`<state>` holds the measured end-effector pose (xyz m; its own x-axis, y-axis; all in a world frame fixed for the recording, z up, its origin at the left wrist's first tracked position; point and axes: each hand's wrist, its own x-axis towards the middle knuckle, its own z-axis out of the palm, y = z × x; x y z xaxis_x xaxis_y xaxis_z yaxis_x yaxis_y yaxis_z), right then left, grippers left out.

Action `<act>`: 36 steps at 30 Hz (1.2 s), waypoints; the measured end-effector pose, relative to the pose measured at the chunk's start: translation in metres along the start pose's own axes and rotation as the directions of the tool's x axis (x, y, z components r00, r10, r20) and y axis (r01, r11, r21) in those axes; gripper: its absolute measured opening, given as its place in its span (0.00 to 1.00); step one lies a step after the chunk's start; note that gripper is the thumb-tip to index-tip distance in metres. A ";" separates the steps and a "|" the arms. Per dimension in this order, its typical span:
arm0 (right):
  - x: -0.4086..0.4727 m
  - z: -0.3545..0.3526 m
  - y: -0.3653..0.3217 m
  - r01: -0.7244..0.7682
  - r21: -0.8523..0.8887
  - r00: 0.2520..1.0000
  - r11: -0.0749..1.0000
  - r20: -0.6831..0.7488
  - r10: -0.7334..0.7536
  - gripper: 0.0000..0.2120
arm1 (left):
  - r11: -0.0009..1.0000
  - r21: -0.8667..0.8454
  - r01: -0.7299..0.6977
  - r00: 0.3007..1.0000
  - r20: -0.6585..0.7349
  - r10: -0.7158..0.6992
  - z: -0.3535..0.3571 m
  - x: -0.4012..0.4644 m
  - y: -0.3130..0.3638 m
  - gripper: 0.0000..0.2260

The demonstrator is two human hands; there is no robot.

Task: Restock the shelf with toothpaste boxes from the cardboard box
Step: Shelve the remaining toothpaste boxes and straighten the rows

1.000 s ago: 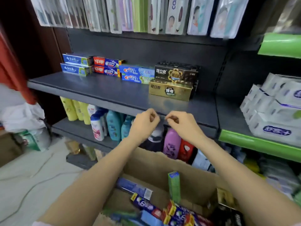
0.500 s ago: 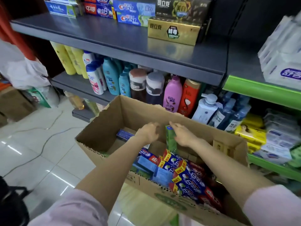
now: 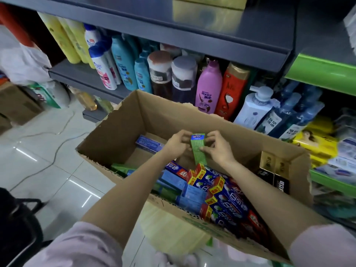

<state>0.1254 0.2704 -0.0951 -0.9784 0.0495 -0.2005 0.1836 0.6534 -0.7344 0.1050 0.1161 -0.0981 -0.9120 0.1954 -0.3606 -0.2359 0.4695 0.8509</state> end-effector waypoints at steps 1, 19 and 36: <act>0.004 0.005 -0.003 0.045 -0.072 0.999 0.996 -0.003 -0.045 0.20 | 0.998 0.055 0.001 1.000 -0.021 0.001 -0.006 0.003 -0.004 0.15; 0.070 0.087 -0.067 0.443 -0.378 0.896 0.813 0.221 -0.385 0.22 | 0.377 0.909 0.181 0.956 -0.073 -0.283 -0.062 0.072 -0.107 0.20; 0.013 0.021 -0.151 0.490 -0.063 0.871 0.870 0.079 -0.485 0.27 | 0.877 -0.476 0.064 0.948 -0.245 -0.202 -0.112 -0.057 -0.010 0.15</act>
<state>0.0866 0.1564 0.0000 -0.9338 -0.3331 0.1305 -0.3255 0.6397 -0.6963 0.1219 0.0042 -0.0430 -0.8993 -0.1207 -0.4205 -0.4251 0.0147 0.9050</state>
